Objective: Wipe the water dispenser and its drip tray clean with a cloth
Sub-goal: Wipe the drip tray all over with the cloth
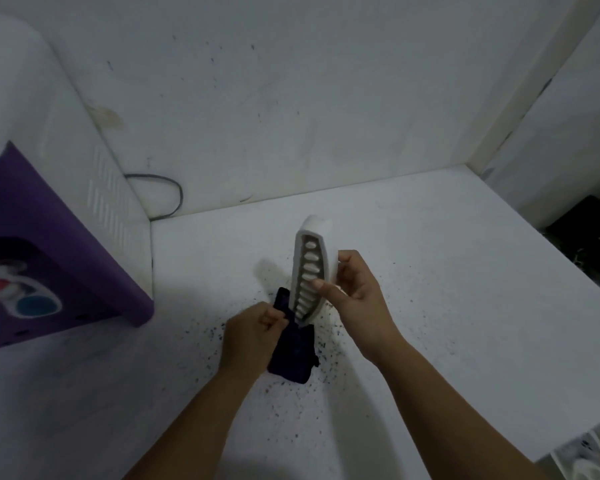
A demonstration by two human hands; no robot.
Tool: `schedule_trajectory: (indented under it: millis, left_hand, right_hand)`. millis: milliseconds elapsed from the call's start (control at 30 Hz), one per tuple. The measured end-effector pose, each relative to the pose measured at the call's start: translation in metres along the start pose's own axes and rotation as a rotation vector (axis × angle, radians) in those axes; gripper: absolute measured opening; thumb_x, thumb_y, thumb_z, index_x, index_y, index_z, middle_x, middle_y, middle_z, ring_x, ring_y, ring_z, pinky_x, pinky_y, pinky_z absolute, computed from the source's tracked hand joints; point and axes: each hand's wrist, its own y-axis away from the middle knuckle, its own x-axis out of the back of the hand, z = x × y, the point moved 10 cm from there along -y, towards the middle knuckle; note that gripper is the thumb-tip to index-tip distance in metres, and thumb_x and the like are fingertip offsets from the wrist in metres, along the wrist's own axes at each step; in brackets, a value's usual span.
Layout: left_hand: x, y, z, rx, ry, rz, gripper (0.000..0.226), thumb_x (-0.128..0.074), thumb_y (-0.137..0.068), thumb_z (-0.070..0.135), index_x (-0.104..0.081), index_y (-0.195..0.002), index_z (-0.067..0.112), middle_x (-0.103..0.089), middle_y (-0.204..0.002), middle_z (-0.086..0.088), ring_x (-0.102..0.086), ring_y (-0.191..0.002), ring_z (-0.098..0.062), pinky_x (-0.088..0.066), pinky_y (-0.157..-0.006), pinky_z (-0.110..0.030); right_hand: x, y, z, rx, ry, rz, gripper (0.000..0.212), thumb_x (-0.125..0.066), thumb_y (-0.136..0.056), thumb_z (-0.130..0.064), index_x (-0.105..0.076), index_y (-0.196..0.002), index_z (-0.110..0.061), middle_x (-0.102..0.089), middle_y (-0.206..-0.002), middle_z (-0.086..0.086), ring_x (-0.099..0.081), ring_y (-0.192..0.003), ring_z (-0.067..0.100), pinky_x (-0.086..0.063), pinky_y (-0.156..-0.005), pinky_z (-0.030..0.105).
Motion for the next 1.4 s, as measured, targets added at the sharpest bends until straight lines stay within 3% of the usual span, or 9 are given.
schedule_trajectory:
  millis: [100, 200, 500, 733, 867, 967, 1067, 1167, 1400]
  left_hand:
    - [0.018, 0.002, -0.039, 0.283, 0.274, -0.003, 0.009, -0.073, -0.082, 0.019, -0.071, -0.088, 0.013, -0.072, -0.086, -0.001, -0.068, -0.083, -0.018, -0.055, -0.075, -0.028]
    - [0.039, 0.002, -0.046, 0.315, 0.271, 0.040, 0.011, -0.073, -0.082, 0.019, -0.070, -0.093, 0.017, -0.071, -0.089, 0.004, -0.065, -0.085, -0.010, -0.048, -0.067, -0.019]
    - [0.061, -0.002, -0.014, 0.102, 0.161, 0.048, 0.017, -0.070, -0.082, 0.009, -0.067, -0.092, 0.023, -0.069, -0.093, 0.011, -0.063, -0.087, 0.000, -0.052, -0.078, -0.018]
    - [0.048, 0.000, 0.059, -0.135, 0.429, -0.379, 0.077, -0.075, -0.076, 0.004, -0.041, -0.135, 0.040, -0.055, -0.126, 0.013, -0.054, -0.114, 0.001, -0.049, -0.090, -0.017]
    - [0.071, -0.008, 0.090, -0.193, 0.548, -0.258, 0.053, -0.076, -0.078, 0.009, -0.058, -0.122, 0.034, -0.065, -0.116, 0.010, -0.062, -0.110, -0.010, -0.052, -0.090, -0.025]
    - [0.095, -0.015, 0.090, -0.183, 0.520, -0.061, 0.027, -0.071, -0.083, 0.013, -0.065, -0.103, 0.029, -0.071, -0.096, 0.006, -0.066, -0.093, -0.016, -0.055, -0.081, -0.027]
    - [0.118, -0.019, 0.083, -0.125, 0.645, 0.079, 0.013, -0.067, -0.085, 0.015, -0.065, -0.097, 0.018, -0.069, -0.091, 0.001, -0.066, -0.082, -0.009, -0.055, -0.076, -0.026]
    - [0.129, -0.022, 0.078, -0.077, 0.733, 0.110, 0.009, -0.065, -0.087, 0.018, -0.065, -0.095, 0.015, -0.068, -0.093, -0.002, -0.068, -0.081, -0.008, -0.056, -0.070, -0.022]
    - [0.119, -0.027, 0.059, -0.031, 0.607, 0.083, 0.004, -0.066, -0.086, 0.024, -0.065, -0.090, 0.023, -0.067, -0.089, 0.001, -0.067, -0.078, -0.009, -0.053, -0.062, -0.018]
  right_hand:
    - [-0.019, 0.004, 0.000, 0.009, 0.091, -0.149, 0.021, -0.062, -0.086, 0.005, -0.056, -0.101, -0.009, -0.063, -0.103, 0.009, -0.059, -0.102, 0.018, -0.052, -0.085, 0.023]
    - [-0.026, 0.005, 0.003, -0.011, 0.223, -0.258, 0.024, -0.062, -0.084, 0.007, -0.056, -0.093, -0.014, -0.064, -0.101, 0.001, -0.059, -0.102, 0.013, -0.049, -0.088, 0.021]
    - [-0.037, 0.003, -0.002, 0.034, 0.422, -0.352, 0.030, -0.065, -0.080, 0.011, -0.055, -0.085, -0.016, -0.063, -0.097, 0.004, -0.062, -0.089, 0.017, -0.055, -0.078, 0.036]
    - [-0.037, -0.014, -0.013, 0.014, 0.531, -0.307, 0.031, -0.067, -0.083, -0.004, -0.047, -0.097, -0.024, -0.062, -0.107, -0.004, -0.059, -0.097, 0.012, -0.049, -0.072, 0.015]
    - [-0.048, -0.023, -0.016, -0.022, 0.395, -0.274, 0.042, -0.067, -0.083, -0.002, -0.044, -0.109, -0.025, -0.059, -0.112, -0.002, -0.061, -0.100, 0.014, -0.055, -0.078, 0.024]
    - [-0.033, -0.023, -0.002, -0.096, 0.260, -0.042, 0.050, -0.070, -0.081, -0.005, -0.044, -0.118, -0.026, -0.053, -0.117, -0.005, -0.058, -0.102, 0.009, -0.051, -0.077, 0.021]
    - [-0.009, -0.003, 0.045, -0.340, 0.626, 0.058, 0.040, -0.058, -0.087, -0.008, -0.044, -0.123, -0.019, -0.054, -0.116, 0.005, -0.055, -0.083, 0.010, -0.044, -0.061, 0.020]
    - [-0.006, 0.029, 0.102, -0.636, 0.930, -0.133, 0.038, -0.049, -0.093, -0.016, -0.038, -0.129, -0.011, -0.055, -0.119, 0.012, -0.057, -0.093, 0.021, -0.045, -0.072, 0.026]
    - [-0.005, 0.033, 0.109, -0.501, 0.804, -0.082, 0.016, -0.046, -0.094, -0.018, -0.049, -0.079, -0.017, -0.052, -0.074, 0.000, -0.046, -0.063, 0.011, -0.038, -0.058, 0.023]
